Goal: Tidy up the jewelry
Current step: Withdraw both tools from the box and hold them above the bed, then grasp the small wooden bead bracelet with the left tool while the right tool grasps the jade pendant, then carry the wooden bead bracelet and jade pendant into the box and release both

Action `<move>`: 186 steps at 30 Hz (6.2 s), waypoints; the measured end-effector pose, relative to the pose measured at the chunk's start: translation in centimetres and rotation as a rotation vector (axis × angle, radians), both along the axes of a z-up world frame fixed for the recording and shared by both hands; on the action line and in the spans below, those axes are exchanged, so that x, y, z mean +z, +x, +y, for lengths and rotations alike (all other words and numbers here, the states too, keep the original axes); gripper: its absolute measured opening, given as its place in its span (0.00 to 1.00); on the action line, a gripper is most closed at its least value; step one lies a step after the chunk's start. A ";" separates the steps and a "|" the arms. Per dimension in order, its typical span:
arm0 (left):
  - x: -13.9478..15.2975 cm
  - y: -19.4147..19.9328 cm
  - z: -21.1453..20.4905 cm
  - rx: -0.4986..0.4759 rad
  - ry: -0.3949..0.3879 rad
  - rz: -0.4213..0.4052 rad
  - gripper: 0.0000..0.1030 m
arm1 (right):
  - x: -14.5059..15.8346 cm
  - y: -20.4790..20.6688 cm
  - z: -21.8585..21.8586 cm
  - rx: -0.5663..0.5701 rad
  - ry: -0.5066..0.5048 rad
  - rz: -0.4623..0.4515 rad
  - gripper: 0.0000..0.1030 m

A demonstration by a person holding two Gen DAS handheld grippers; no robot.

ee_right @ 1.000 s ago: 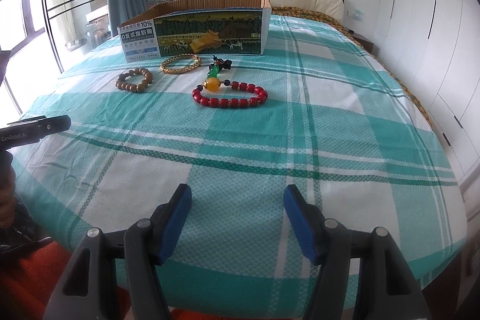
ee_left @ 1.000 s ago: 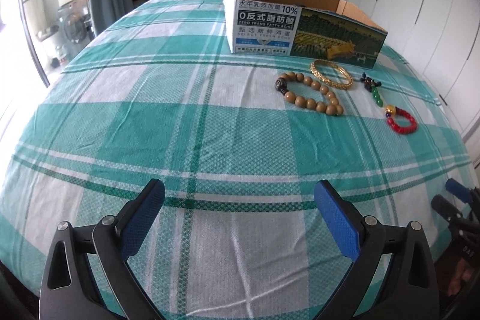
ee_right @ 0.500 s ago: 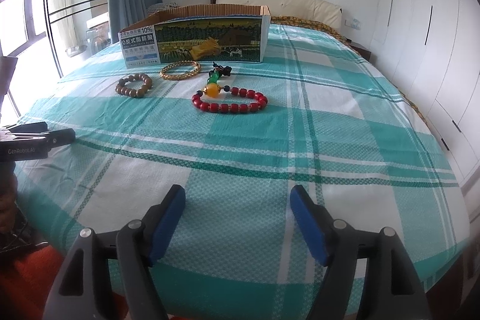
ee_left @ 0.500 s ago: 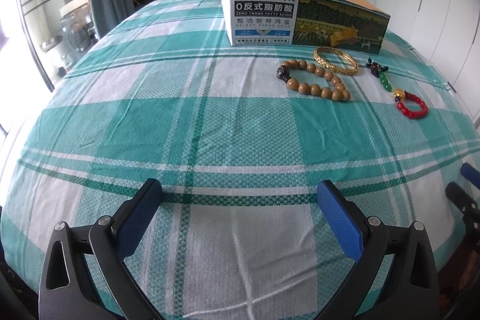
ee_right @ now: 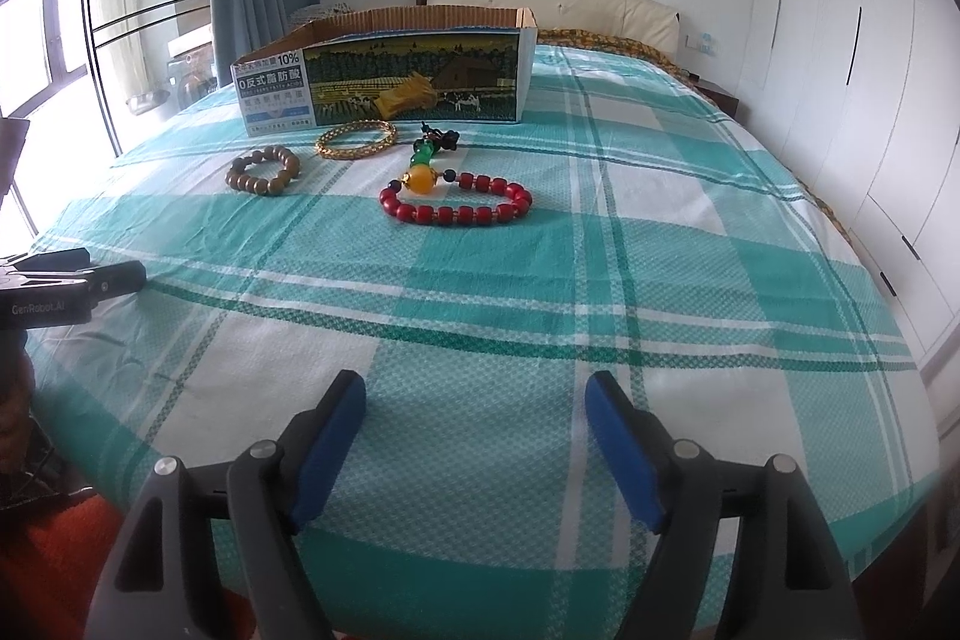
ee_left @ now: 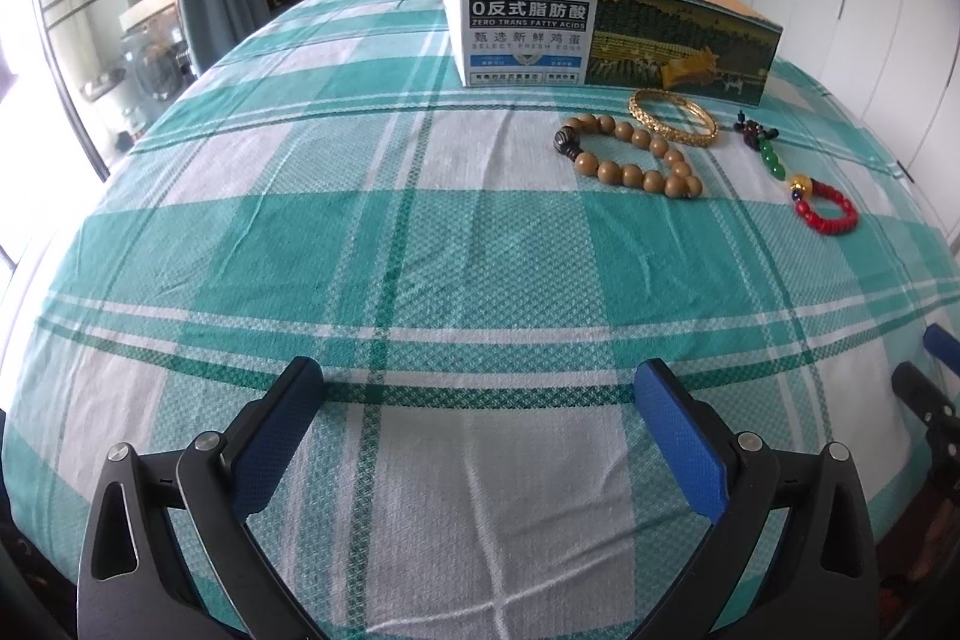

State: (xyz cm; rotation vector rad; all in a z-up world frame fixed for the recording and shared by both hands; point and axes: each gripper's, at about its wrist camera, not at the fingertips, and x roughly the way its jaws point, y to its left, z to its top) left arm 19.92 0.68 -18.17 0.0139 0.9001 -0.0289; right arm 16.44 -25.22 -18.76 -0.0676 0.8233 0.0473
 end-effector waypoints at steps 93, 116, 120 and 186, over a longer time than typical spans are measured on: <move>5.9 9.5 -1.5 -0.156 -0.217 -0.010 0.12 | 8.1 15.7 -0.1 0.167 0.304 0.112 0.14; 12.8 6.9 2.4 -0.118 -0.347 -0.138 0.12 | 11.6 10.2 1.6 0.263 0.309 0.054 0.14; 12.7 6.8 2.7 -0.118 -0.352 -0.131 0.12 | 11.4 10.2 1.6 0.261 0.315 0.061 0.14; 14.3 17.5 -0.7 -0.085 -0.110 -0.200 0.95 | 12.9 24.8 1.4 0.139 0.136 -0.054 0.58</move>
